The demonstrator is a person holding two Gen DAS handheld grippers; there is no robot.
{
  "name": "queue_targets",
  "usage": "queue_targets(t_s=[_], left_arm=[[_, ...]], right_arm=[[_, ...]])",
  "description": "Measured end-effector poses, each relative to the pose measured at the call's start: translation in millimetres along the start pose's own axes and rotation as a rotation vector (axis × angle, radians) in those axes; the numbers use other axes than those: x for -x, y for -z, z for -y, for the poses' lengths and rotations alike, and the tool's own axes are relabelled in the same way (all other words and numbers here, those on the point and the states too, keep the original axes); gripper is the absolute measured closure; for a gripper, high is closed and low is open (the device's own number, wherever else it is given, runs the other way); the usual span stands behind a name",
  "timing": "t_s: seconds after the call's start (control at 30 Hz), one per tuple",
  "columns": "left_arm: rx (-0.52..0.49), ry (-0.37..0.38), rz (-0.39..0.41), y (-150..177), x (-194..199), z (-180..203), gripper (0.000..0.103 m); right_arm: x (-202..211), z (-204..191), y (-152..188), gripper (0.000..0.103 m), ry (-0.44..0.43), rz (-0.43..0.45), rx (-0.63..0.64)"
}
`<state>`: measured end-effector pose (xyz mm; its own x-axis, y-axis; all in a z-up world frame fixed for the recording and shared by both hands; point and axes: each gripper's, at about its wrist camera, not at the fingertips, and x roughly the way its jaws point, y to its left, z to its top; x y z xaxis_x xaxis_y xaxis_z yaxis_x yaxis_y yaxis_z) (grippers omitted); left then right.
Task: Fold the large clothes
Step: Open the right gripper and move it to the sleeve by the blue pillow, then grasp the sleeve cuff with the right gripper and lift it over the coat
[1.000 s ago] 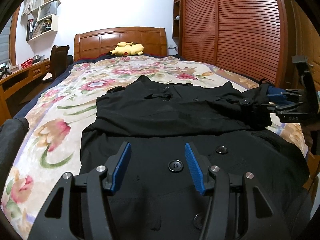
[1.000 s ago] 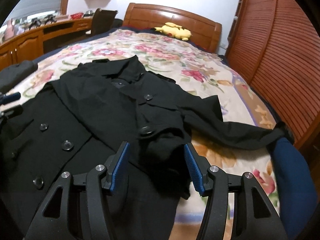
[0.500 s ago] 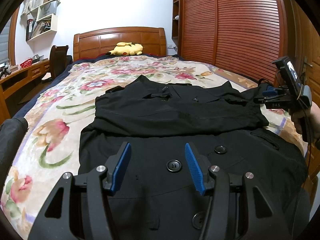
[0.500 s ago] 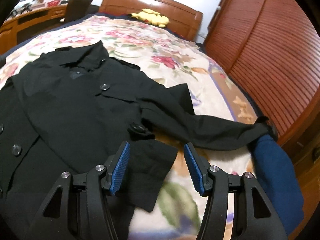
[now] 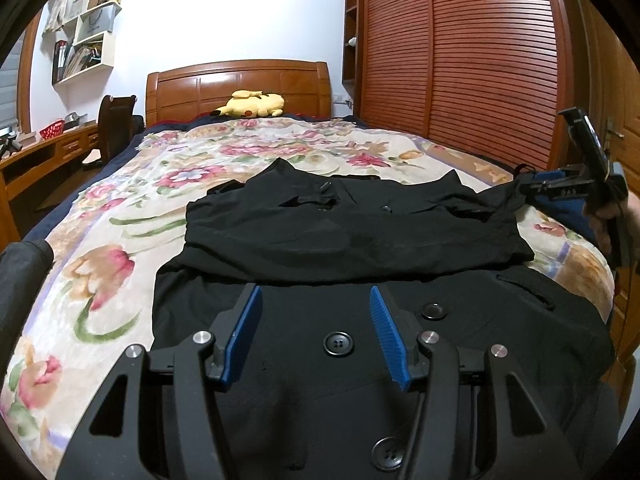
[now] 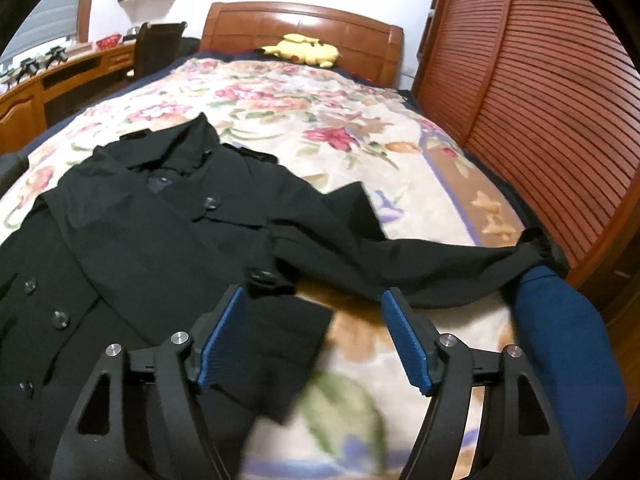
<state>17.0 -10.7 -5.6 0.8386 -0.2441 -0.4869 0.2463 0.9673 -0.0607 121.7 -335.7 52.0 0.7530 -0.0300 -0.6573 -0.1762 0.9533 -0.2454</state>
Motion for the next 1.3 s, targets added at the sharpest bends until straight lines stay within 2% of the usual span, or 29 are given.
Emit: queue_targets(t_s=[0.23,0.5,0.77,0.93,1.03,1.1,1.17,1.3], left_arm=[[-0.015,0.015,0.014,-2.4,1.9,9.9,0.048],[-0.033,0.016,0.012,-3.3,-1.6,20.1,0.048],[-0.033,0.01,-0.015,-1.8,-12.0,21.1,0.048],[-0.032,0.011,-0.027,-0.9,-15.8,21.6,0.048],[-0.032,0.013,-0.034,0.2,-17.0,21.0,0.048],[-0.032,0.014,-0.04,0.0,-18.9,21.0,0.048],[-0.033,0.015,-0.047,0.2,-21.3,20.8,0.048],[-0.028,0.019,-0.055,0.4,-23.7,20.1,0.048]], right_arm=[[8.0,71.7,-15.5,0.03,0.076,0.004,-0.078],[-20.3,151.4,-20.0,0.03,0.218,-0.046,-0.178],[-55.9,216.2,-9.5,0.031,0.219,-0.101,-0.407],[-76.6,224.1,-8.7,0.045,0.205,-0.113,-0.45],[-93.4,219.6,-9.6,0.058,0.208,-0.134,-0.429],[-101.4,214.9,-10.7,0.077,0.232,-0.144,-0.402],[-111.7,210.0,-11.4,0.096,0.32,-0.174,-0.345],[-110.5,212.2,-12.9,0.101,0.326,-0.153,-0.355]])
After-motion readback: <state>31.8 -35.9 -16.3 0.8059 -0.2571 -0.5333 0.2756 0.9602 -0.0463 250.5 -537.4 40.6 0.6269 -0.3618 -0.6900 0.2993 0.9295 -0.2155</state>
